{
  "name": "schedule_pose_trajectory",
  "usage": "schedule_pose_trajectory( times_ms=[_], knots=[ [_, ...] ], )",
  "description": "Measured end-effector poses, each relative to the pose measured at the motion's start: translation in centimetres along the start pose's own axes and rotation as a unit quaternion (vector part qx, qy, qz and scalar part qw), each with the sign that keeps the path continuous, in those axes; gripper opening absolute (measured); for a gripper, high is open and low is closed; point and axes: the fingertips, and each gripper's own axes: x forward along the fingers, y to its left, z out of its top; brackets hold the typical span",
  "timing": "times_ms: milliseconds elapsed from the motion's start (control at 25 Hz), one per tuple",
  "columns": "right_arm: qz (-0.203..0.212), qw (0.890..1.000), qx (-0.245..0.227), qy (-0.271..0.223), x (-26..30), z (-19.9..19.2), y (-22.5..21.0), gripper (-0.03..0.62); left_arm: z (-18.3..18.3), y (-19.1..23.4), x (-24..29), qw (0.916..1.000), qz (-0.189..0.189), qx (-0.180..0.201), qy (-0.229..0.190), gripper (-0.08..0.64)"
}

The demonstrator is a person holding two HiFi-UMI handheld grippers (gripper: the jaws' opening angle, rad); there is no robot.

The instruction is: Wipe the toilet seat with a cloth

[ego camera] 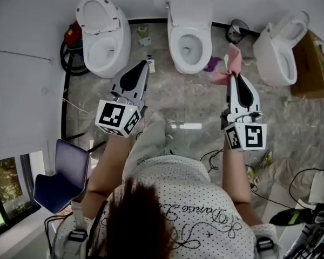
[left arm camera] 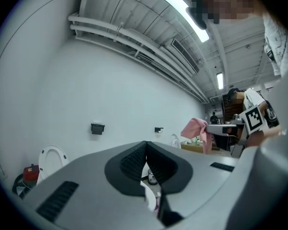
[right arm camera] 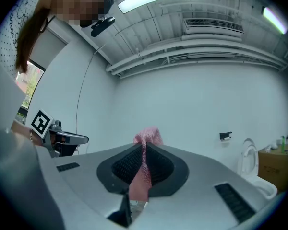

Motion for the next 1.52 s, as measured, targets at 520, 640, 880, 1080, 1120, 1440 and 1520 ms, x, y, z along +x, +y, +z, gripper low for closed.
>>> schedule_pose_trajectory(
  times_ms=[520,640,880,1080,1120,1440,1520],
  knots=[
    [-0.004,1.0,-0.004,0.017,7.7,-1.6,-1.2,0.04,-1.3,5.2,6.7,0.9996,-0.023,-0.017,0.005,0.005],
    [-0.005,1.0,-0.005,0.022,10.9,-2.0,-1.5,0.04,-1.6,7.4,9.2,0.9993,-0.03,-0.021,0.007,0.005],
    [-0.013,1.0,-0.008,0.021,18.1,-2.5,-2.4,0.04,-1.7,12.7,14.7,0.9987,-0.043,-0.025,0.007,0.005],
    [-0.027,0.999,-0.006,0.021,22.4,-2.8,-3.3,0.041,-1.3,16.0,18.4,0.9979,-0.061,-0.023,0.005,0.003],
    [-0.031,0.999,-0.005,0.022,23.0,-2.9,-3.5,0.041,-1.3,16.5,19.0,0.9977,-0.064,-0.024,0.005,0.005],
    [-0.047,0.998,-0.004,0.032,26.0,-3.8,-5.6,0.041,-2.4,18.6,23.1,0.9966,-0.073,-0.036,0.014,0.005],
    [-0.047,0.998,-0.001,0.034,26.9,-4.1,-6.6,0.041,-2.8,18.8,24.3,0.9965,-0.072,-0.039,0.018,0.005]
  ],
)
